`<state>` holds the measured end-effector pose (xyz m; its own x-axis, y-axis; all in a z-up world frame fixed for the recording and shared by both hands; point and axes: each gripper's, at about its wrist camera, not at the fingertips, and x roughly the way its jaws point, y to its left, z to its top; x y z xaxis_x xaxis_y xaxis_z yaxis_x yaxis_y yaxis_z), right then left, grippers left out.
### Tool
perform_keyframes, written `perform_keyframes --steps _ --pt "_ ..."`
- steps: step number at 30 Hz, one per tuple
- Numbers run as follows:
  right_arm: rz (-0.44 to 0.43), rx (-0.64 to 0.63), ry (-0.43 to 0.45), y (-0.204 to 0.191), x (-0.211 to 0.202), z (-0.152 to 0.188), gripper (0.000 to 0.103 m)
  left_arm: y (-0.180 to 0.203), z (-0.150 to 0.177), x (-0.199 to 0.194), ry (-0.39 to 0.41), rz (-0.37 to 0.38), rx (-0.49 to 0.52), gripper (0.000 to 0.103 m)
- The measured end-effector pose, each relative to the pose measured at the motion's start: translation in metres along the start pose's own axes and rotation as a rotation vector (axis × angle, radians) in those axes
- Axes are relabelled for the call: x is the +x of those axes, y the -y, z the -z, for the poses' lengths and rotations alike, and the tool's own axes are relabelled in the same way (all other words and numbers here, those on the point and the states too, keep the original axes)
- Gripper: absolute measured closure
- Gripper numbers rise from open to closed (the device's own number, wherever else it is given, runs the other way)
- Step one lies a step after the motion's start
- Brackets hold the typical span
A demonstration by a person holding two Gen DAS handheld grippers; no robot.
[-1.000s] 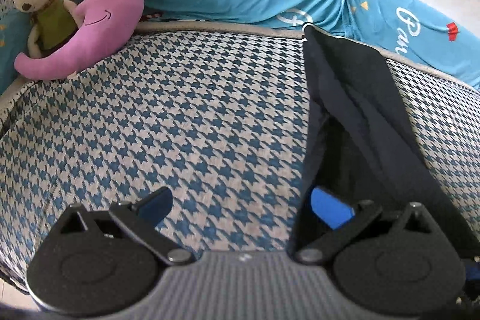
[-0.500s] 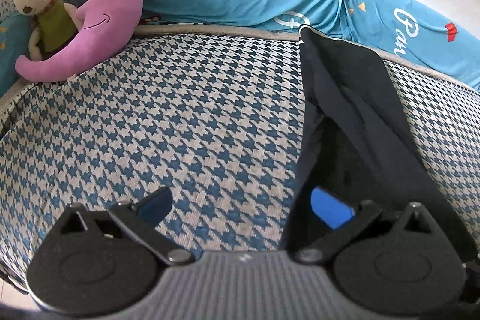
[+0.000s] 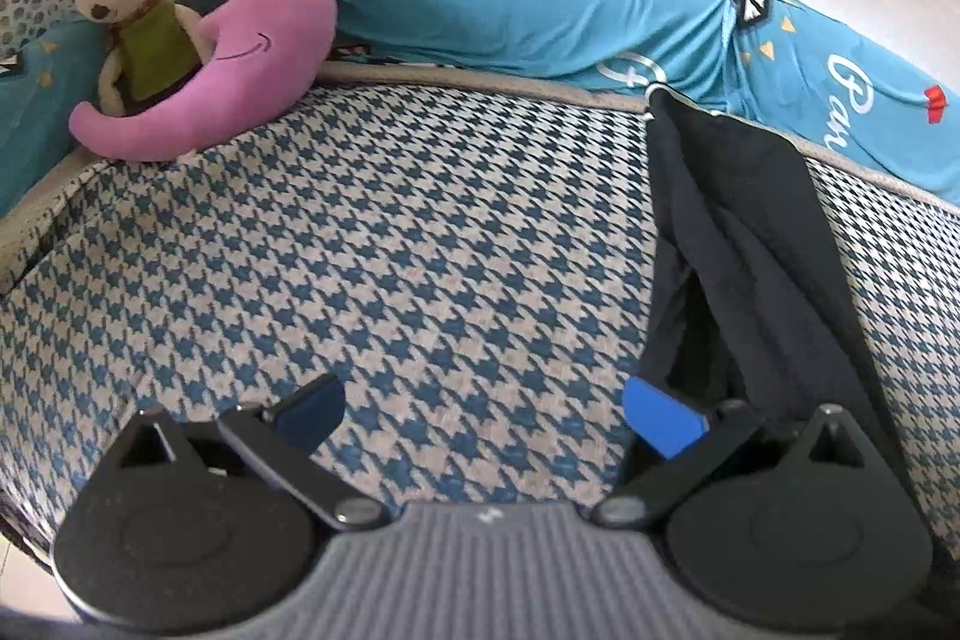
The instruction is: Fold clothes
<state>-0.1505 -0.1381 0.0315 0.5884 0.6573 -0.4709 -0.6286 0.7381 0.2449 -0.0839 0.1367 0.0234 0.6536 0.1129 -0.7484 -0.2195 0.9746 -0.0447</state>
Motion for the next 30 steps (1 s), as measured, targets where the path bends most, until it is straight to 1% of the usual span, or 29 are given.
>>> perform_keyframes --steps 6,12,16,20,21,23,30 --pt "-0.111 -0.012 0.041 -0.029 0.010 -0.009 0.094 -0.015 -0.004 -0.007 0.041 -0.027 -0.033 0.000" --pt "-0.176 -0.022 0.020 -0.047 0.032 -0.005 0.094 -0.037 -0.007 -0.014 0.068 -0.057 -0.079 0.000" --pt "-0.218 -0.031 0.001 -0.058 0.047 -0.002 0.094 -0.044 -0.008 -0.016 0.075 -0.058 -0.090 0.000" --pt "-0.196 -0.028 -0.031 -0.052 0.050 0.001 0.091 -0.046 -0.009 -0.013 0.057 -0.035 -0.092 0.000" --pt "-0.188 -0.026 -0.039 -0.050 0.050 0.001 0.087 -0.045 -0.008 -0.012 0.054 -0.031 -0.092 0.000" --pt "-0.174 -0.022 -0.053 -0.045 0.050 0.002 0.084 -0.042 -0.008 -0.012 0.051 -0.019 -0.087 0.000" --pt "-0.122 -0.009 -0.104 -0.030 0.051 0.005 0.082 -0.029 -0.006 -0.012 0.051 -0.003 -0.043 0.000"
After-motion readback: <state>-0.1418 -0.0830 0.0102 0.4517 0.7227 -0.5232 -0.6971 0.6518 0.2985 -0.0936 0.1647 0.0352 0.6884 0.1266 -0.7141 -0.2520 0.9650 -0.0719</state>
